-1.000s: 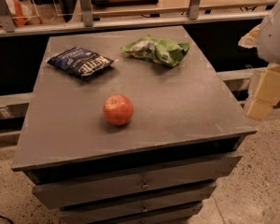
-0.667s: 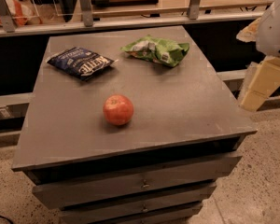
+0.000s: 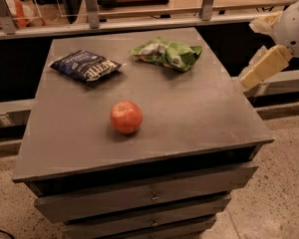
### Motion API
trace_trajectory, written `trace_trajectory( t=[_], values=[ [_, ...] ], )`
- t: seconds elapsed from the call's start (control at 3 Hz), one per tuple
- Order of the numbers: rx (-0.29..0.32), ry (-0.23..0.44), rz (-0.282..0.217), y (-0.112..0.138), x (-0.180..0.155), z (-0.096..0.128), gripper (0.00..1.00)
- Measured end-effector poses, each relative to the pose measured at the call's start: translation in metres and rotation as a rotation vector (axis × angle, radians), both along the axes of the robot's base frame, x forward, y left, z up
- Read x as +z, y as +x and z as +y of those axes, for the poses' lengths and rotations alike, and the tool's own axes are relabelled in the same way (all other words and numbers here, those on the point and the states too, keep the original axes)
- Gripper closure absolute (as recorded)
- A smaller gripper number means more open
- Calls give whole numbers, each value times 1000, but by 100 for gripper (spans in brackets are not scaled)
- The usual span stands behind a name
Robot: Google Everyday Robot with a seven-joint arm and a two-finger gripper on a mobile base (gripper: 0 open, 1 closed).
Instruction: Pick green rice chip bag
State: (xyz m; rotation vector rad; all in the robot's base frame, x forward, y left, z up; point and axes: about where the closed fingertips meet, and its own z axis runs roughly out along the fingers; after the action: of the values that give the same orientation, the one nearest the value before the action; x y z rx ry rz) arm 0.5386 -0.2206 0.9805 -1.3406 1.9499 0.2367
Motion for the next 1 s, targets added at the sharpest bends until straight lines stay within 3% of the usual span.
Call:
trace_trajectory(
  t=[0.33, 0.67, 1.0],
  values=[
    [1, 137, -30, 46, -5, 9, 0],
    [-5, 206, -38, 86, -15, 25, 0],
    [-5, 206, -38, 86, -15, 25, 0]
  ],
)
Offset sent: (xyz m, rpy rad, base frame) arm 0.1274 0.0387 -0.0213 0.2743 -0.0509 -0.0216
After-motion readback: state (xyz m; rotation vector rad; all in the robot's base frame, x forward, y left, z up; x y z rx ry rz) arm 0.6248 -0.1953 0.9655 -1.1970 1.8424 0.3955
